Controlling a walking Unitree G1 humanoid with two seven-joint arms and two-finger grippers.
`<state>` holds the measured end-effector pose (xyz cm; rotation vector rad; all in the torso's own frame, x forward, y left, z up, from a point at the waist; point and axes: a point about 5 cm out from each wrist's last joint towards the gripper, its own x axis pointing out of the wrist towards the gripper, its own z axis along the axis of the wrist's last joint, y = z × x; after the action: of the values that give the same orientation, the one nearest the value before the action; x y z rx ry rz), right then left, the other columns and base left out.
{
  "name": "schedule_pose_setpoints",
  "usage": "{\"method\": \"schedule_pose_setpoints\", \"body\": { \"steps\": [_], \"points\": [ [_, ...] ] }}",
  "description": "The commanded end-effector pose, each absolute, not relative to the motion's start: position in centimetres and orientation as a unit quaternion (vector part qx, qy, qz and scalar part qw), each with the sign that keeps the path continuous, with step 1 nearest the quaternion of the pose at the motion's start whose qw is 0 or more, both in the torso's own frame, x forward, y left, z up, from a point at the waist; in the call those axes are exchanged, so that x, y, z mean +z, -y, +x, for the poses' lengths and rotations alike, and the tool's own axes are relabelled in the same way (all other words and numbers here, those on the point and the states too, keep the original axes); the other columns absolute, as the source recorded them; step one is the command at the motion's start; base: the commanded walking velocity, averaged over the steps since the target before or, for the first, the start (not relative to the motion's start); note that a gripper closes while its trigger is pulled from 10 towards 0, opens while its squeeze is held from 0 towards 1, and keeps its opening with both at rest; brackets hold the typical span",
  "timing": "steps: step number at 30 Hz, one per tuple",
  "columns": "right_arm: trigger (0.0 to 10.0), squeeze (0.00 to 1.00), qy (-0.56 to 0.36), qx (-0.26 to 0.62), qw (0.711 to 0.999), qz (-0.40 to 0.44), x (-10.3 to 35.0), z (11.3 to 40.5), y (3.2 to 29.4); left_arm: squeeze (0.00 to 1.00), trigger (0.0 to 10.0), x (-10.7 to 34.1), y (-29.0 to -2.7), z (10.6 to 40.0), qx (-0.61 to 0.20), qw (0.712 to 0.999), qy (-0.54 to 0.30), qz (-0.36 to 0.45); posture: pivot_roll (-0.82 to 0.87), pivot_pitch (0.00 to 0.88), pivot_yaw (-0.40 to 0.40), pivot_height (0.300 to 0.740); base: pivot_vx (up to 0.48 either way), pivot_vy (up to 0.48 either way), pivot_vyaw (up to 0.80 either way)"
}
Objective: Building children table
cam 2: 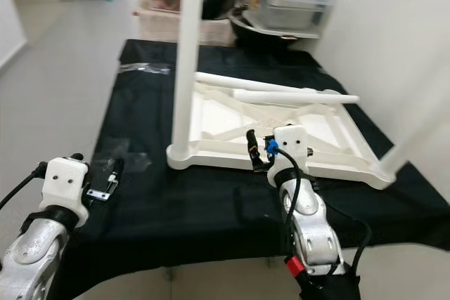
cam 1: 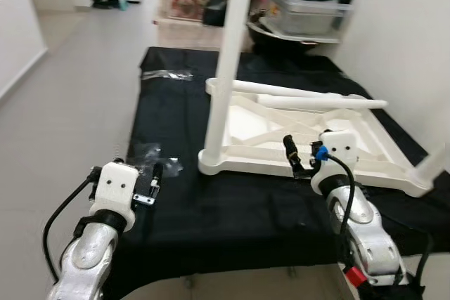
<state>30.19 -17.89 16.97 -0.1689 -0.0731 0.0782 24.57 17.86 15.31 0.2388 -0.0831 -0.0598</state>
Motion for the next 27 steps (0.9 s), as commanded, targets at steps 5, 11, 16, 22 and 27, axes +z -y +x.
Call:
{"method": "schedule_pose_setpoints", "body": {
  "steps": [5,11,16,22,27],
  "points": [
    [10.0,0.0,0.037,0.057,0.994,-0.085,16.9,30.8,17.2,0.0,10.0,15.4,-17.1,24.6,-0.042,0.992,0.045,0.108,0.07,0.0,-0.123,0.74,0.0,-0.465,0.0],
    [10.0,0.0,0.029,0.058,0.994,-0.09,16.8,31.3,17.3,0.0,10.0,15.5,-16.8,24.6,-0.04,0.993,0.055,0.092,0.06,0.0,-0.124,0.74,0.0,-0.217,0.0],
    [10.0,0.0,0.019,0.074,0.992,-0.1,16.5,31.6,17.3,0.0,10.0,15.3,-16.9,24.7,-0.037,0.994,0.049,0.089,0.06,0.0,-0.124,0.74,0.0,0.0,0.0],
    [10.0,0.0,0.004,0.173,0.978,-0.114,16.2,31.9,15.7,0.0,10.0,15.1,-16.7,24.8,-0.039,0.994,0.046,0.086,0.06,0.0,-0.118,0.74,0.0,0.0,0.0],
    [10.0,0.0,0.0,0.261,0.956,-0.133,16.4,32.7,13.5,0.0,10.0,14.8,-16.5,24.8,-0.046,0.994,0.041,0.088,0.07,0.0,-0.124,0.74,0.0,0.0,0.0]
  ]
}}
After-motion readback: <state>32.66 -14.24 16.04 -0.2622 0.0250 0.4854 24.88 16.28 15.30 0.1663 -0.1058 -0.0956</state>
